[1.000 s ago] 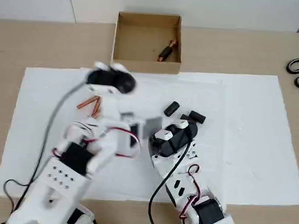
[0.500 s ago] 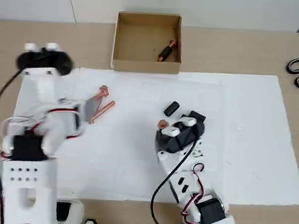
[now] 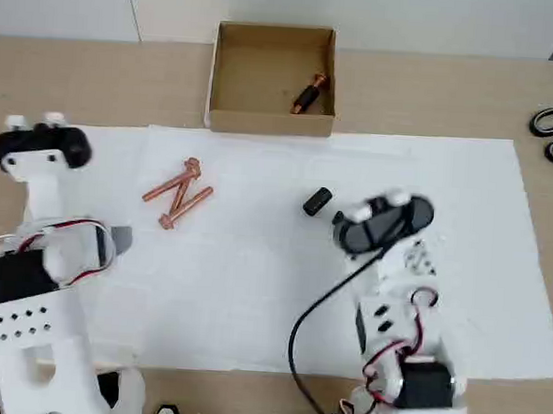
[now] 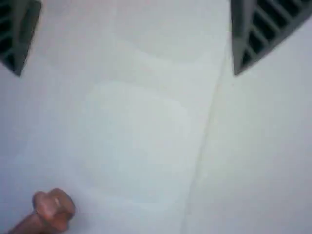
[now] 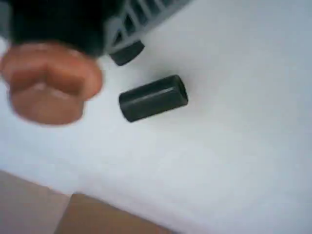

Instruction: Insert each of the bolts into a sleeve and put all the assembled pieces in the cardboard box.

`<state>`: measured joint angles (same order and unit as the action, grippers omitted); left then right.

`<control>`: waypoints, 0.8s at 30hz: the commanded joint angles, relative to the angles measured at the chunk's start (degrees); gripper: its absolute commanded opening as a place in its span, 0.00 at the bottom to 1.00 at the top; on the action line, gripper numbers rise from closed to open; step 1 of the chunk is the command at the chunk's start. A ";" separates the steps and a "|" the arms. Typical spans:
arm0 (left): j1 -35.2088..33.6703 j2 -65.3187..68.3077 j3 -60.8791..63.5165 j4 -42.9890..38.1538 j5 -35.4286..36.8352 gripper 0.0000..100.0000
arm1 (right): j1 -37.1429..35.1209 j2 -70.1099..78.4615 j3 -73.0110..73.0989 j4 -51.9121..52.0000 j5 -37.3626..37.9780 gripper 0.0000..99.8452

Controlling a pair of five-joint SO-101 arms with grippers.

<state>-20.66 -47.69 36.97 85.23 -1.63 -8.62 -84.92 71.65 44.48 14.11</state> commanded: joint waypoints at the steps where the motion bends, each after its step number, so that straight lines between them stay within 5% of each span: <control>1: 1.58 -0.79 0.04 0.53 -0.18 0.26 | 0.40 16.40 -14.42 -6.20 0.62 0.00; 24: 1.76 -0.79 2.51 -0.26 -0.18 0.26 | -8.48 116.00 -107.25 -12.88 0.53 0.00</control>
<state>-19.34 -47.69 39.60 85.49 -1.71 -17.14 23.21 -20.57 34.81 14.20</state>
